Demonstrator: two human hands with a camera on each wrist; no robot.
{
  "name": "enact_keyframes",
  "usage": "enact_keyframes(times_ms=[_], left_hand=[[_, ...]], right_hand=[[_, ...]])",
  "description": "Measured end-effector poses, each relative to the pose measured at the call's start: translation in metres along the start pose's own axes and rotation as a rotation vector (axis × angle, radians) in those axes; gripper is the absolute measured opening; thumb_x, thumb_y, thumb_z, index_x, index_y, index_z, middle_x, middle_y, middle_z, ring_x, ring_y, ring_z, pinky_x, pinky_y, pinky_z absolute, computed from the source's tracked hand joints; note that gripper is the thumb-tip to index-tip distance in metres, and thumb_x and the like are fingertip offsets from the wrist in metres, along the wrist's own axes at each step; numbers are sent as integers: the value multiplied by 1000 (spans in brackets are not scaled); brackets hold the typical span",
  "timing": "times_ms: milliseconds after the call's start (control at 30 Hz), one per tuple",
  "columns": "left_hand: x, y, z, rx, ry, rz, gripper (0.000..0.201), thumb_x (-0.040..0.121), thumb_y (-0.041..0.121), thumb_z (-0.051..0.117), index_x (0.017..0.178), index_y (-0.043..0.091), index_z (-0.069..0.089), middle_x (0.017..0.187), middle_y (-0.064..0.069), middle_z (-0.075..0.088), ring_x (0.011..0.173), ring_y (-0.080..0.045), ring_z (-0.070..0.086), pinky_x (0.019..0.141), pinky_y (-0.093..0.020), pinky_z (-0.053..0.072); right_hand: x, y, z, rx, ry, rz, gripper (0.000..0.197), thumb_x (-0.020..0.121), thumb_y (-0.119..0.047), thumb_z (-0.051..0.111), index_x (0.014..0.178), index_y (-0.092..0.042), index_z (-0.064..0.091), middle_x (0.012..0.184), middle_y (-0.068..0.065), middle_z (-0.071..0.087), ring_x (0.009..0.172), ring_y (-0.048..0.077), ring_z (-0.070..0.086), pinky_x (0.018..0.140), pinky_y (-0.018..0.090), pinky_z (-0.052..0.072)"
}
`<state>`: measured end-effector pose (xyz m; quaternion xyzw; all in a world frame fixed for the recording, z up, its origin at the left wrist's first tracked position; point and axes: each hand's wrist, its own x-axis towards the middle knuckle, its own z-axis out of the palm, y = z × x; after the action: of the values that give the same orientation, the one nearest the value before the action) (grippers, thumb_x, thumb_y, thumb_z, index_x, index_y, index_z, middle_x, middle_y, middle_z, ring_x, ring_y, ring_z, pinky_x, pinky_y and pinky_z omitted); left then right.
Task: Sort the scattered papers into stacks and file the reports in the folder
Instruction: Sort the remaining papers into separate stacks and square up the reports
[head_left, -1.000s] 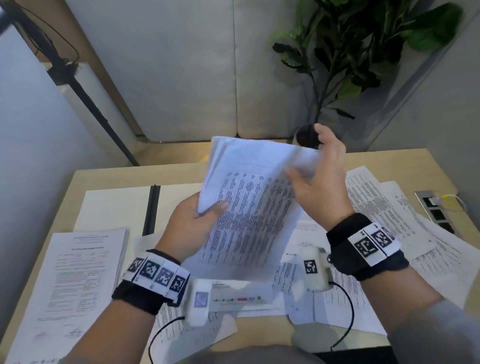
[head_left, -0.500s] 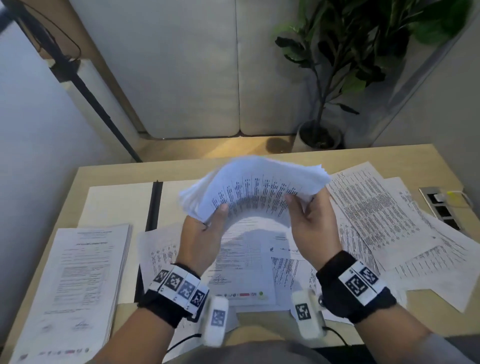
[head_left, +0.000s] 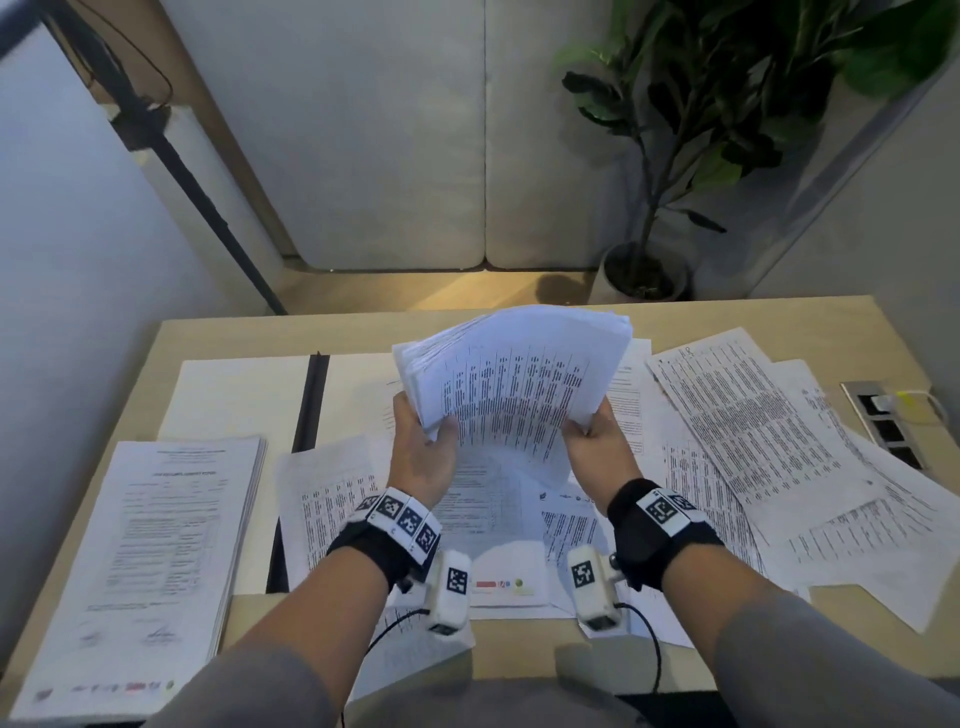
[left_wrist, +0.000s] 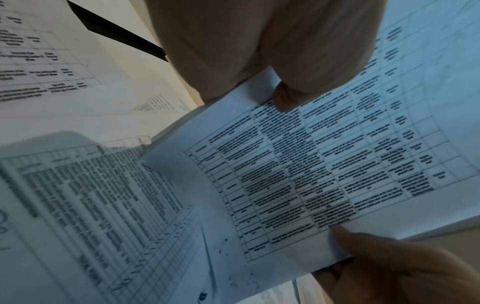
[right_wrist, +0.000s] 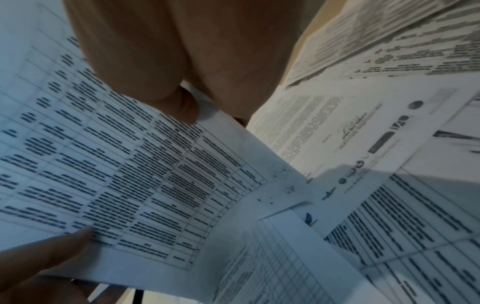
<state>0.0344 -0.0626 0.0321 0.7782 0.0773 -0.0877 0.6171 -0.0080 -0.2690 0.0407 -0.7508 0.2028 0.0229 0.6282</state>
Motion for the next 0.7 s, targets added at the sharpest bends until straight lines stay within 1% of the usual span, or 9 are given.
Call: enact_keyframes(times_ms=[33,100,167,233,333,433,533,633,700], left_hand=[[1,-1,1,2,-3,-12,42,104,12,56,131,35,34,119,14,57,114,-16,58,86,-23,51],[3,-5,1,19,-24,-20,44,103,14,56,140,32,41,131,5,59,121,-17,57,96,-32,53],[5,-3,-2,44,-26,-20,48,103,16,56,148,29,44,140,4,59,128,-18,55,109,-42,47],[4,2,-11,48,-14,0,46,103,13,56,146,27,48,137,6,62,127,-14,57,110,-40,47],[-3,8,-36,25,-52,36,44,103,12,57,141,33,51,132,12,66,121,-3,61,102,-32,50],[-18,4,-63,-11,-34,-16,42,104,14,57,139,36,53,131,14,68,121,-5,64,101,-30,50],[-35,-9,-90,-61,57,-72,41,103,10,58,132,39,56,129,13,71,119,-5,66,101,-28,52],[-53,-30,-127,-66,143,-185,31,102,15,62,131,22,57,123,4,72,114,-13,68,103,-38,53],[-67,-50,-157,-11,170,-286,22,99,27,63,121,25,60,113,1,74,105,-18,70,101,-47,54]], right_hand=[[3,3,0,-21,-19,10,56,101,-5,45,133,-51,48,140,-9,62,132,21,55,117,50,42],[6,8,-1,-54,-63,9,56,102,-3,42,143,-41,46,143,-8,58,136,21,51,120,48,38],[9,8,-4,-91,-83,-2,57,104,-1,41,153,-30,41,146,-6,56,139,22,49,120,41,36],[11,2,-10,-132,-98,-35,55,105,1,43,155,-23,38,145,-6,55,139,17,49,118,32,34],[9,-14,-16,-189,-204,-61,51,107,-6,45,152,-28,37,144,-11,55,132,8,51,115,32,36],[6,-27,-4,-159,-327,-26,48,108,-9,43,148,-35,39,135,-14,59,120,2,56,105,29,44],[8,-20,31,-131,-406,41,49,107,-6,43,148,-32,43,134,-12,61,121,8,58,103,31,46],[5,-4,80,-68,-443,134,50,102,5,43,143,-23,51,131,-1,66,121,21,61,100,34,49],[-1,2,113,-40,-471,213,48,101,7,44,140,-19,52,127,4,67,114,25,64,87,30,54]])
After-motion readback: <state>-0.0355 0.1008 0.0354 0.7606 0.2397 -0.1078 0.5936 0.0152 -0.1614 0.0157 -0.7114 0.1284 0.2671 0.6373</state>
